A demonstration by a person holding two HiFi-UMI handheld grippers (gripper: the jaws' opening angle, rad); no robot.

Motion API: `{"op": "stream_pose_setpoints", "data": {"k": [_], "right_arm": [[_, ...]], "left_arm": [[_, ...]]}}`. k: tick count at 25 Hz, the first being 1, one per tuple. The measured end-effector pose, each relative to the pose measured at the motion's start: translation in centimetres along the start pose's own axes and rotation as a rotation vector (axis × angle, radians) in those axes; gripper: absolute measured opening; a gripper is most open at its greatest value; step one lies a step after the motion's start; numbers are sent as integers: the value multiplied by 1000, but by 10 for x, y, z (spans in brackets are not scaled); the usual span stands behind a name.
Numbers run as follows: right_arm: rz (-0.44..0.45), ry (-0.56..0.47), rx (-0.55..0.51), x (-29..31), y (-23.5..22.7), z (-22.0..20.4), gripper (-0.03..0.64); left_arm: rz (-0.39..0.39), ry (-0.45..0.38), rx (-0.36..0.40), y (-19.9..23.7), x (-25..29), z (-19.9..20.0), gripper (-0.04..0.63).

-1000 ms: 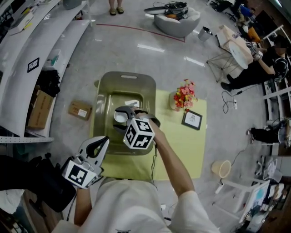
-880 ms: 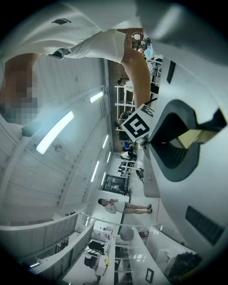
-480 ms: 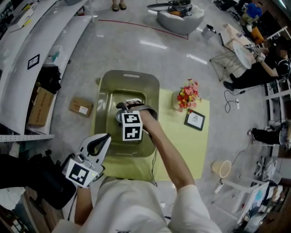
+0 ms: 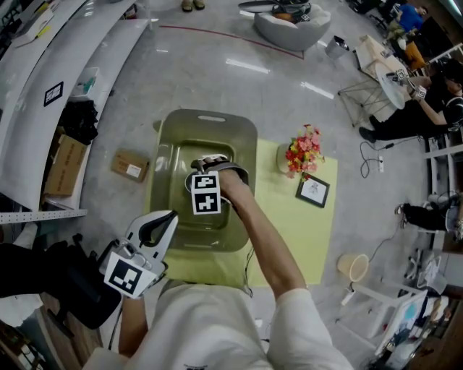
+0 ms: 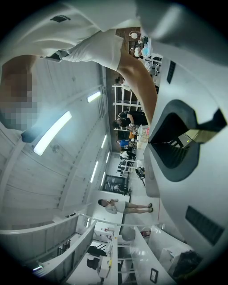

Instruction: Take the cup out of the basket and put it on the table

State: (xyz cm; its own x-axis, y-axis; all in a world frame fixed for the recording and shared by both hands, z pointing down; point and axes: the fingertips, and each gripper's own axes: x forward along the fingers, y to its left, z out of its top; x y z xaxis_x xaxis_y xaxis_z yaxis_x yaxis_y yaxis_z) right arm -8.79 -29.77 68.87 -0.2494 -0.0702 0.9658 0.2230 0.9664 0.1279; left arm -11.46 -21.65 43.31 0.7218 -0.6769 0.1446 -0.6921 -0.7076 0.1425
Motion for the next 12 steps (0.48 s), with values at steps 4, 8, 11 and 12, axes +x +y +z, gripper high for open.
{"op": "stream_pose_setpoints", "data": {"k": [4,8,11,12], "right_arm": [[32,9,-2,11,3,-4,403],[27,9,-8,21,3,-6,402],[22,10,-22,22,4,-6,372],[20,10,-26,22,4,-6,367]], "left_arm": [[0,7,-1,0,3,0,11],[3,15,-3,1,5,-2,11],[3,18,0,0,5,-3,11],[4,20,0,-1,5,-3,11]]}}
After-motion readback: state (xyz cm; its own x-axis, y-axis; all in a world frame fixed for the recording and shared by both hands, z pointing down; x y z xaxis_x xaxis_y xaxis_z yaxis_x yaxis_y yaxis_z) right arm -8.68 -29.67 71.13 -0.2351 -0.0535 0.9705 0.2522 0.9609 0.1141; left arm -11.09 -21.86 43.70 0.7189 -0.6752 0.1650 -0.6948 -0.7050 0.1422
